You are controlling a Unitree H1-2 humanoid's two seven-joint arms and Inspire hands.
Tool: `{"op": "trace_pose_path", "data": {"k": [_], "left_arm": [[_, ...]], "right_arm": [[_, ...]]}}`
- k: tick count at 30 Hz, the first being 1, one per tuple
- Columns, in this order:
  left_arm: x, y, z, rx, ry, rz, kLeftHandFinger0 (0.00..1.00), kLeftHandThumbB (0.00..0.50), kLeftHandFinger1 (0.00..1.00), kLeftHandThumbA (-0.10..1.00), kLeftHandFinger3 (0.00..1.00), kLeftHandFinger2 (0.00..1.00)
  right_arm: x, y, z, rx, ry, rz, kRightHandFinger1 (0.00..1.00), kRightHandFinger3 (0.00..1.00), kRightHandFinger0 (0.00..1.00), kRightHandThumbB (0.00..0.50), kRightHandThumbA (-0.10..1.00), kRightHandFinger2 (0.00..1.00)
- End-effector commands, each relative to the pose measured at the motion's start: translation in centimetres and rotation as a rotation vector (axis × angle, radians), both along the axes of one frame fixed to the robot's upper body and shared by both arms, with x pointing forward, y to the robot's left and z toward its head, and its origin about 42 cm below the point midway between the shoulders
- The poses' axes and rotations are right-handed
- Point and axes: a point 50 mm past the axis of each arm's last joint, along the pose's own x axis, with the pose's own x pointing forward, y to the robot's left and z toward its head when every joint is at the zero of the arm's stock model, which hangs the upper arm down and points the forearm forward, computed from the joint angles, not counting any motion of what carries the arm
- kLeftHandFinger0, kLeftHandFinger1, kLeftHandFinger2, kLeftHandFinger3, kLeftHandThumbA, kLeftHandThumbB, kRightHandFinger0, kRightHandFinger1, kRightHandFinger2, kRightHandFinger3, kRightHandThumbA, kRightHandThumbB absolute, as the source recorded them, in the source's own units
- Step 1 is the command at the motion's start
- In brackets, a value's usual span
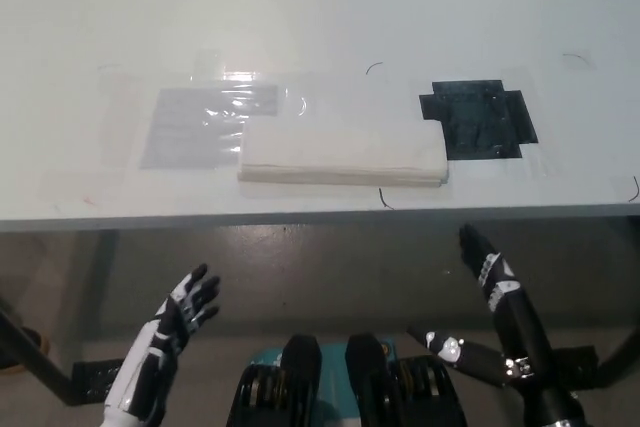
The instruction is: A stack of napkins is kept in the middle of the table close to the robot and the robot places both its hands sideways on the stack. Then it moves its hands away from each other while pressing down on the napkins to make them smooth
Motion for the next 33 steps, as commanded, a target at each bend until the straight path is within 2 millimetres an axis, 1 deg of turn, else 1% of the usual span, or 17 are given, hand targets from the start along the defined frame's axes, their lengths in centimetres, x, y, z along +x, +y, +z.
{"op": "trace_pose_path", "data": {"k": [1, 2, 3, 4, 6, 8, 9, 10, 11, 13, 15, 19, 21, 23, 27, 31, 33], "left_arm": [[-0.3, -1.2, 5.3, -0.014, -0.245, -0.11, 1.0, 0.237, 1.0, 1.0, 1.0, 1.0], [-0.2, -1.2, 5.6, -0.018, -0.254, -0.111, 1.0, 0.245, 1.0, 1.0, 1.0, 1.0], [0.4, -1.6, 6.8, -0.056, -0.292, -0.113, 1.0, 0.269, 1.0, 1.0, 1.0, 1.0], [1.0, -1.9, 7.6, -0.074, -0.33, -0.1, 1.0, 0.281, 1.0, 1.0, 1.0, 1.0], [2.3, -2.3, 9.4, -0.102, -0.37, -0.08, 1.0, 0.318, 1.0, 1.0, 1.0, 1.0], [3.6, -2.8, 11.2, -0.13, -0.39, -0.078, 1.0, 0.312, 1.0, 1.0, 1.0, 1.0], [4.5, -3.1, 12.2, -0.14, -0.415, -0.076, 1.0, 0.307, 1.0, 1.0, 1.0, 1.0], [4.7, -3.2, 12.6, -0.145, -0.423, -0.075, 1.0, 0.307, 1.0, 1.0, 1.0, 1.0], [5.8, -3.6, 13.7, -0.149, -0.456, -0.074, 1.0, 0.285, 1.0, 1.0, 1.0, 1.0], [6.7, -4.1, 14.8, -0.16, -0.477, -0.073, 1.0, 0.278, 1.0, 1.0, 1.0, 1.0], [8.0, -5.2, 16.9, -0.197, -0.502, -0.069, 1.0, 0.267, 1.0, 1.0, 1.0, 1.0], [10.4, -7.2, 20.5, -0.221, -0.57, -0.064, 1.0, 0.274, 1.0, 1.0, 1.0, 1.0], [11.6, -8.3, 21.9, -0.227, -0.585, -0.065, 1.0, 0.269, 1.0, 1.0, 1.0, 1.0], [12.9, -8.9, 22.7, -0.233, -0.589, -0.062, 1.0, 0.263, 1.0, 1.0, 1.0, 1.0], [16.7, -11.1, 24.3, -0.249, -0.572, -0.059, 1.0, 0.246, 1.0, 1.0, 1.0, 1.0], [19.5, -12.8, 24.3, -0.271, -0.507, -0.057, 1.0, 0.244, 1.0, 1.0, 1.0, 1.0], [20.9, -13.7, 23.7, -0.29, -0.44, -0.056, 1.0, 0.271, 1.0, 1.0, 1.0, 1.0]], "right_arm": [[-0.2, 0.9, 5.4, 0.115, -0.266, 0.017, 1.0, 1.0, 1.0, 0.115, 1.0, 1.0], [-0.2, 1.0, 5.7, 0.118, -0.275, 0.017, 1.0, 1.0, 1.0, 0.118, 1.0, 1.0], [0.1, 1.3, 7.0, 0.113, -0.317, 0.011, 1.0, 1.0, 1.0, 0.163, 1.0, 1.0], [0.3, 1.4, 8.0, 0.098, -0.345, 0.002, 1.0, 1.0, 1.0, 0.188, 1.0, 1.0], [1.4, 1.7, 10.1, 0.086, -0.398, 0.014, 1.0, 1.0, 1.0, 0.174, 1.0, 1.0], [2.6, 2.1, 12.1, 0.116, -0.418, 0.019, 1.0, 1.0, 1.0, 0.172, 1.0, 1.0], [3.5, 2.4, 13.1, 0.138, -0.448, 0.021, 1.0, 1.0, 1.0, 0.155, 1.0, 1.0], [3.8, 2.6, 13.4, 0.145, -0.459, 0.022, 1.0, 1.0, 1.0, 0.153, 1.0, 1.0], [4.9, 3.1, 14.4, 0.192, -0.469, 0.039, 1.0, 1.0, 1.0, 0.186, 1.0, 1.0], [5.8, 3.6, 15.3, 0.225, -0.456, 0.046, 1.0, 1.0, 1.0, 0.207, 1.0, 1.0], [7.4, 4.3, 16.7, 0.258, -0.453, 0.065, 1.0, 1.0, 1.0, 0.222, 1.0, 1.0], [9.9, 5.8, 19.5, 0.309, -0.439, 0.109, 1.0, 1.0, 1.0, 0.205, 1.0, 1.0], [10.9, 6.6, 20.6, 0.332, -0.426, 0.139, 1.0, 1.0, 1.0, 0.236, 1.0, 1.0], [11.8, 7.2, 21.5, 0.35, -0.416, 0.145, 1.0, 1.0, 1.0, 0.251, 1.0, 1.0], [14.3, 9.2, 22.9, 0.415, -0.375, 0.15, 1.0, 1.0, 1.0, 0.244, 1.0, 1.0], [16.6, 10.9, 23.0, 0.452, -0.341, 0.155, 1.0, 1.0, 1.0, 0.222, 1.0, 1.0], [17.6, 11.8, 22.6, 0.481, -0.304, 0.144, 1.0, 1.0, 1.0, 0.214, 1.0, 1.0]]}}
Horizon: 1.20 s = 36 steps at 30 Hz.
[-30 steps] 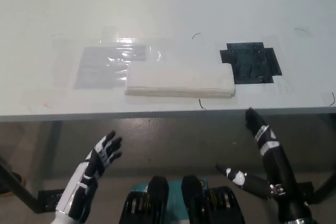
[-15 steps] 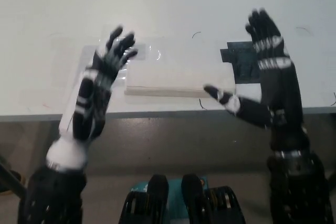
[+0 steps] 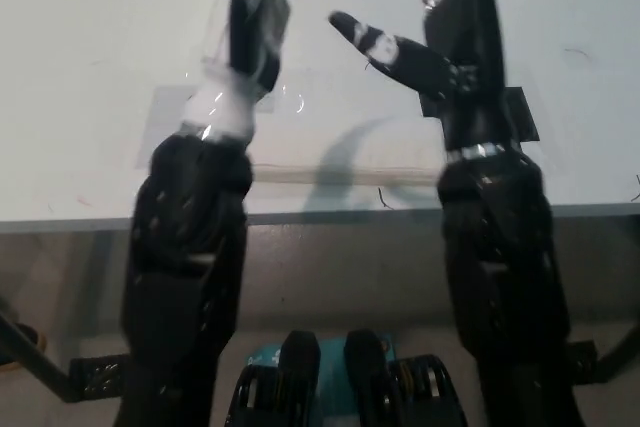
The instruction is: A stack of napkins is kept in the middle of the table close to the robot and the robot places both its hands sideways on the stack. Then it moves its hands away from each other while pressing down on the napkins to make them smooth
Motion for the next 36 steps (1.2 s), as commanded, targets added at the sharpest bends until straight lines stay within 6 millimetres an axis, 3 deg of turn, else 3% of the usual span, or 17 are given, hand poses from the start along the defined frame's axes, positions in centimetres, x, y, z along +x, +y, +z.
{"op": "trace_pose_path", "data": {"k": [1, 5, 9, 11, 18, 24, 27, 30, 36], "left_arm": [[2.1, -1.7, 1.3, -0.056, 0.021, 0.017, 1.0, 0.268, 1.0, 1.0, 1.0, 1.0], [5.2, -3.2, 0.3, -0.107, 0.132, -0.007, 1.0, 0.272, 1.0, 1.0, 1.0, 1.0], [6.5, -3.5, -3.1, -0.083, 0.24, -0.014, 1.0, 0.27, 1.0, 1.0, 1.0, 1.0], [6.8, -3.5, -4.6, -0.087, 0.272, -0.009, 1.0, 0.268, 1.0, 1.0, 1.0, 1.0], [7.9, -3.5, -6.8, -0.124, 0.346, -0.022, 1.0, 0.292, 1.0, 1.0, 1.0, 1.0], [9.1, -3.6, -8.9, -0.141, 0.39, -0.006, 1.0, 0.24, 1.0, 1.0, 1.0, 1.0], [9.5, -3.6, -10.2, -0.153, 0.408, -0.014, 1.0, 0.188, 1.0, 1.0, 1.0, 1.0], [10.0, -3.5, -11.1, -0.083, 0.409, 0.037, 1.0, 0.203, 1.0, 1.0, 1.0, 1.0], [10.8, -3.8, -11.8, -0.057, 0.473, 0.052, 1.0, 0.222, 1.0, 1.0, 1.0, 1.0]], "right_arm": [[1.7, 2.1, 2.1, 0.107, 0.001, 0.019, 1.0, 1.0, 1.0, 0.221, 1.0, 1.0], [4.2, 3.5, 1.8, 0.137, 0.081, 0.038, 1.0, 1.0, 1.0, 0.212, 1.0, 1.0], [5.4, 4.4, 0.0, 0.144, 0.124, 0.031, 1.0, 1.0, 1.0, 0.167, 1.0, 1.0], [6.2, 4.7, -0.8, 0.163, 0.153, 0.031, 1.0, 1.0, 1.0, 0.17, 1.0, 1.0], [7.7, 5.1, -2.4, 0.278, 0.26, 0.101, 1.0, 1.0, 1.0, 0.192, 1.0, 1.0], [9.0, 5.0, -4.2, 0.396, 0.381, 0.153, 1.0, 1.0, 1.0, 0.239, 1.0, 1.0], [9.3, 5.3, -5.0, 0.405, 0.417, 0.172, 1.0, 1.0, 1.0, 0.205, 1.0, 1.0], [9.5, 5.4, -5.6, 0.437, 0.449, 0.196, 1.0, 1.0, 1.0, 0.174, 1.0, 1.0], [10.0, 5.1, -6.8, 0.511, 0.561, 0.218, 1.0, 1.0, 1.0, 0.185, 1.0, 1.0]]}}
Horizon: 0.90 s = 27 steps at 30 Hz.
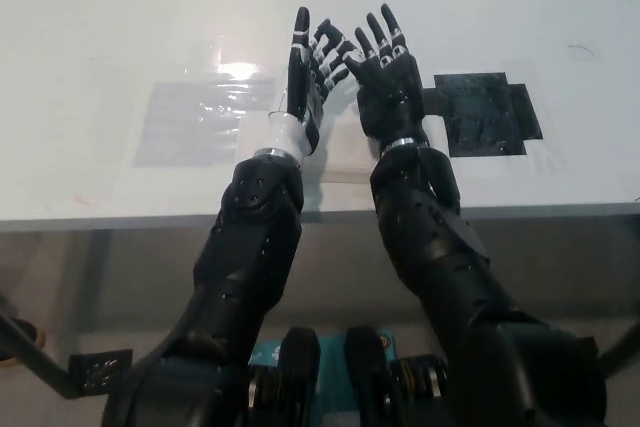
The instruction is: A stack of napkins is kept in the middle of the table close to the robot and the robot places both its hands sideways on the stack. Then it moves its hands away from each other while pressing down on the napkins to make them smooth
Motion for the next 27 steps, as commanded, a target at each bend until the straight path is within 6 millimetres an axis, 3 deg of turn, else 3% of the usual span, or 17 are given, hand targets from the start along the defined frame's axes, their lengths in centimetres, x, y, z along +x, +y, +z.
{"op": "trace_pose_path", "data": {"k": [1, 2, 8, 12, 15, 19, 22, 23, 27], "left_arm": [[1.2, -1.3, 3.6, 0.003, -0.11, 0.009, 1.0, 0.222, 1.0, 1.0, 1.0, 1.0], [1.3, -1.2, 3.3, 0.05, -0.094, 0.03, 1.0, 0.237, 1.0, 1.0, 1.0, 1.0], [1.2, -0.7, 1.4, 0.126, -0.033, 0.067, 1.0, 0.203, 1.0, 1.0, 1.0, 1.0], [1.0, -0.2, 0.3, 0.149, -0.004, 0.069, 1.0, 0.201, 1.0, 1.0, 1.0, 1.0], [0.4, 0.0, -0.9, 0.138, 0.005, 0.077, 1.0, 0.233, 1.0, 1.0, 1.0, 1.0], [0.1, 0.6, -1.3, 0.104, -0.013, 0.081, 1.0, 0.206, 1.0, 1.0, 1.0, 1.0], [0.1, 1.2, -1.5, 0.244, -0.046, 0.073, 1.0, 0.2, 1.0, 1.0, 1.0, 1.0], [0.1, 1.5, -1.8, 0.179, -0.004, 0.086, 1.0, 0.245, 1.0, 1.0, 1.0, 1.0], [-0.1, 2.0, -2.7, 0.149, 0.036, 0.082, 1.0, 0.262, 1.0, 1.0, 1.0, 1.0]], "right_arm": [[1.1, 2.1, 4.3, 0.081, -0.098, 0.068, 1.0, 1.0, 1.0, 0.188, 1.0, 1.0], [1.1, 2.0, 4.0, 0.075, -0.08, 0.072, 1.0, 1.0, 1.0, 0.198, 1.0, 1.0], [0.7, 2.0, 1.9, 0.079, 0.018, 0.077, 1.0, 1.0, 1.0, 0.248, 1.0, 1.0], [0.3, 2.1, 0.7, 0.069, 0.046, 0.088, 1.0, 1.0, 1.0, 0.237, 1.0, 1.0], [-0.3, 2.4, -0.2, 0.071, 0.056, 0.089, 1.0, 1.0, 1.0, 0.235, 1.0, 1.0], [-0.6, 2.9, -0.5, 0.061, 0.053, 0.104, 1.0, 1.0, 1.0, 0.238, 1.0, 1.0], [-0.9, 3.0, -1.2, 0.056, 0.061, 0.11, 1.0, 1.0, 1.0, 0.261, 1.0, 1.0], [-1.2, 3.1, -1.9, 0.058, 0.078, 0.116, 1.0, 1.0, 1.0, 0.264, 1.0, 1.0], [-1.7, 2.8, -3.1, 0.083, 0.098, 0.124, 1.0, 1.0, 1.0, 0.265, 1.0, 1.0]]}}
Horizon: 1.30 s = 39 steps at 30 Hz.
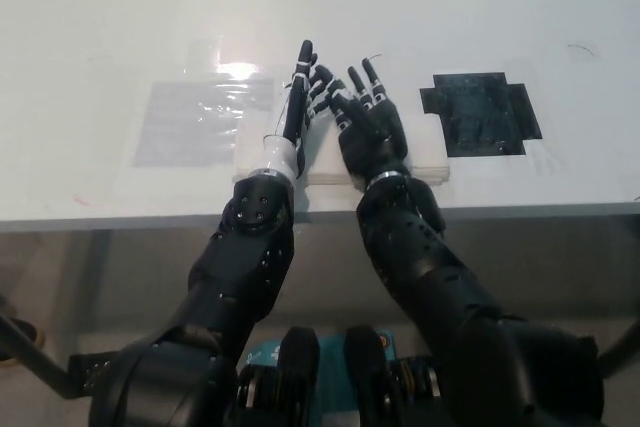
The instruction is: A stack of napkins is kept in the middle of the table close to the robot and the robot places both its hands sideways on the stack. Then it moves its hands away from each other while pressing down on the napkins to make them smooth
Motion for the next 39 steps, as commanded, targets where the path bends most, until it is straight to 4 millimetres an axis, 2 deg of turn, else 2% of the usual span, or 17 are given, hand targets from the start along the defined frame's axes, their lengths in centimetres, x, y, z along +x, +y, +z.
{"op": "trace_pose_path", "data": {"k": [1, 6, 11, 14, 17, 21, 23, 25, 28, 31, 33, 37, 38, 39], "left_arm": [[0.2, 1.2, 0.0, -0.019, 0.012, 0.004, 1.0, 0.263, 1.0, 1.0, 1.0, 1.0], [-0.2, 2.3, -1.2, -0.048, 0.041, 0.031, 1.0, 0.286, 1.0, 1.0, 1.0, 1.0], [-0.2, 3.8, -1.4, -0.094, 0.043, 0.05, 1.0, 0.294, 1.0, 1.0, 1.0, 1.0], [0.0, 4.7, -0.9, -0.095, 0.026, 0.054, 1.0, 0.298, 1.0, 1.0, 1.0, 1.0], [0.1, 5.4, -0.6, -0.109, 0.009, 0.059, 1.0, 0.299, 1.0, 1.0, 1.0, 1.0], [0.0, 6.6, -0.4, -0.107, -0.017, 0.081, 1.0, 0.262, 1.0, 1.0, 1.0, 1.0], [0.1, 7.3, -0.3, -0.111, -0.018, 0.093, 1.0, 0.277, 1.0, 1.0, 1.0, 1.0], [0.2, 7.9, -0.1, -0.11, -0.023, 0.098, 1.0, 0.286, 1.0, 1.0, 1.0, 1.0], [0.1, 9.4, -0.2, -0.115, -0.031, 0.119, 1.0, 0.287, 1.0, 1.0, 1.0, 1.0], [-0.1, 11.0, -0.6, -0.12, -0.045, 0.13, 1.0, 0.297, 1.0, 1.0, 1.0, 1.0], [-0.5, 13.2, -1.0, -0.1, -0.048, 0.152, 1.0, 0.28, 1.0, 1.0, 1.0, 1.0], [-1.1, 16.3, -0.9, -0.1, -0.064, 0.173, 1.0, 0.261, 1.0, 1.0, 1.0, 1.0], [-1.1, 16.3, -0.9, -0.1, -0.065, 0.173, 1.0, 0.261, 1.0, 1.0, 1.0, 1.0], [-1.4, 17.6, -0.6, -0.085, -0.084, 0.172, 1.0, 0.25, 1.0, 1.0, 1.0, 1.0]], "right_arm": [[-0.1, 0.9, 0.5, 0.009, -0.048, 0.061, 1.0, 1.0, 1.0, 0.261, 1.0, 1.0], [-0.2, -1.3, -0.9, -0.013, -0.043, 0.024, 1.0, 1.0, 1.0, 0.254, 1.0, 1.0], [0.4, -3.8, -1.1, -0.038, -0.075, -0.005, 1.0, 1.0, 1.0, 0.246, 1.0, 1.0], [0.8, -5.5, -0.8, -0.06, -0.101, -0.029, 1.0, 1.0, 1.0, 0.225, 1.0, 1.0], [1.2, -6.8, -0.6, -0.072, -0.123, -0.044, 1.0, 1.0, 1.0, 0.235, 1.0, 1.0], [1.2, -9.0, -1.3, -0.078, -0.114, -0.074, 1.0, 1.0, 1.0, 0.209, 1.0, 1.0], [1.2, -9.6, -1.6, -0.073, -0.097, -0.088, 1.0, 1.0, 1.0, 0.188, 1.0, 1.0], [1.2, -10.0, -1.8, -0.07, -0.089, -0.096, 1.0, 1.0, 1.0, 0.19, 1.0, 1.0], [1.2, -10.6, -2.0, -0.075, -0.079, -0.107, 1.0, 1.0, 1.0, 0.204, 1.0, 1.0], [1.0, -11.3, -2.4, -0.069, -0.068, -0.125, 1.0, 1.0, 1.0, 0.189, 1.0, 1.0], [0.8, -12.1, -3.1, -0.061, -0.046, -0.143, 1.0, 1.0, 1.0, 0.185, 1.0, 1.0], [0.5, -13.4, -3.7, -0.049, -0.033, -0.171, 1.0, 1.0, 1.0, 0.183, 1.0, 1.0], [0.5, -13.5, -3.8, -0.048, -0.032, -0.172, 1.0, 1.0, 1.0, 0.183, 1.0, 1.0], [0.5, -14.0, -3.7, -0.047, -0.043, -0.185, 1.0, 1.0, 1.0, 0.161, 1.0, 1.0]]}}
